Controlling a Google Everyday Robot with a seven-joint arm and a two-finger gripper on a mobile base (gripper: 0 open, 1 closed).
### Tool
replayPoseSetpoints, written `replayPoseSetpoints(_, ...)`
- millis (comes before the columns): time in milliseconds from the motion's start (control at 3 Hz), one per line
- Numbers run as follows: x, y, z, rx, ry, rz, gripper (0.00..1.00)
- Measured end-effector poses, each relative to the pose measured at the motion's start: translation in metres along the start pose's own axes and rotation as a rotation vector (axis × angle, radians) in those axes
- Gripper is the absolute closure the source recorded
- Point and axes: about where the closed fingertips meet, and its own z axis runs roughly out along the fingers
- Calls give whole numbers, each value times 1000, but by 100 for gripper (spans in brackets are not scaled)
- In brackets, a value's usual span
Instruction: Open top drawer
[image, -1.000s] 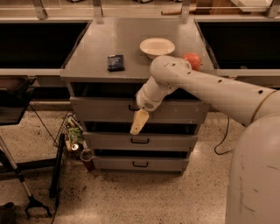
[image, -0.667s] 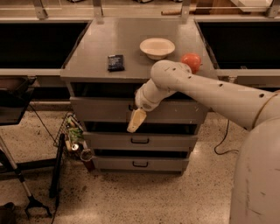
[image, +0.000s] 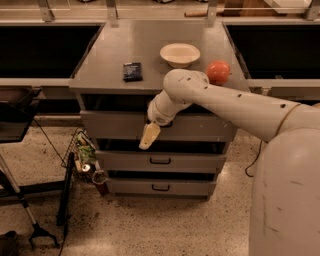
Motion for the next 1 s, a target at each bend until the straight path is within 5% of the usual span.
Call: replayPoseSetpoints(1000, 3, 8, 28, -120, 144, -21, 0)
